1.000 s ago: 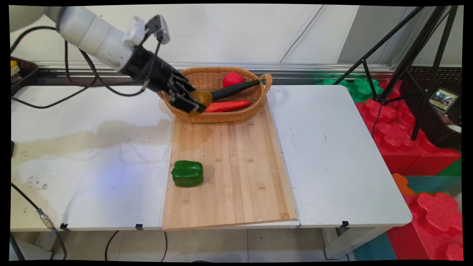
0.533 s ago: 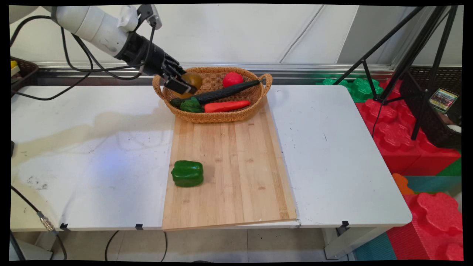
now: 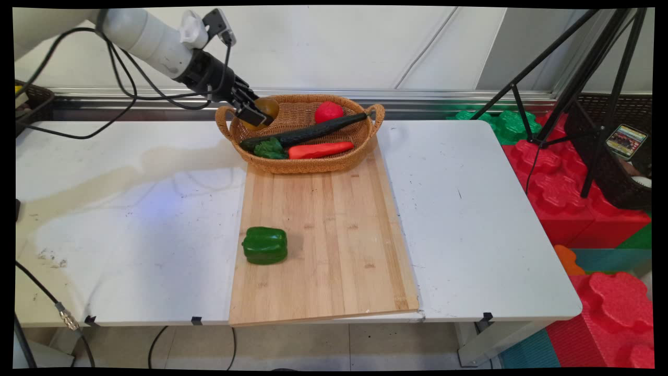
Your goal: Place the picked object in the vegetable basket
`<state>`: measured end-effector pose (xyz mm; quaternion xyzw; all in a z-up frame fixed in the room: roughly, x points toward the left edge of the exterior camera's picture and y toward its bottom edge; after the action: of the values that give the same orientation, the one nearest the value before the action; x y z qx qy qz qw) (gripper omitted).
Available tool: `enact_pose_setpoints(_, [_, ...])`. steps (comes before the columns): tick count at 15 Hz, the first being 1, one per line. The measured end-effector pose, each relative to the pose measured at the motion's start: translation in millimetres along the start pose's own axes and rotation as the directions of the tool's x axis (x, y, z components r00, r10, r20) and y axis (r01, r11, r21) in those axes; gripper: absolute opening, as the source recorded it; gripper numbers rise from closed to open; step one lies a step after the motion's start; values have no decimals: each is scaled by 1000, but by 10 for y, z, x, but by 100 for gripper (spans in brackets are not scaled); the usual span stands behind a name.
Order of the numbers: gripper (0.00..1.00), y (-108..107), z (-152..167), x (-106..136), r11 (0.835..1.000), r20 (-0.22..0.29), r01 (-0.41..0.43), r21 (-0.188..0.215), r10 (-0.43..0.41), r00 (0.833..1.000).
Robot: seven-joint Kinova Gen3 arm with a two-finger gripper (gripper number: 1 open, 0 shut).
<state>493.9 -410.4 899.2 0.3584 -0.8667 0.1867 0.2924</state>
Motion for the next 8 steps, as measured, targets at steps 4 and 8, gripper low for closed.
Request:
enact_pose_setpoints(4, [0,-182,239,-24,999,25,19,30,-20,999])
enact_pose_setpoints(8, [0,-366,528,-32,998,49,36,54,-38,998])
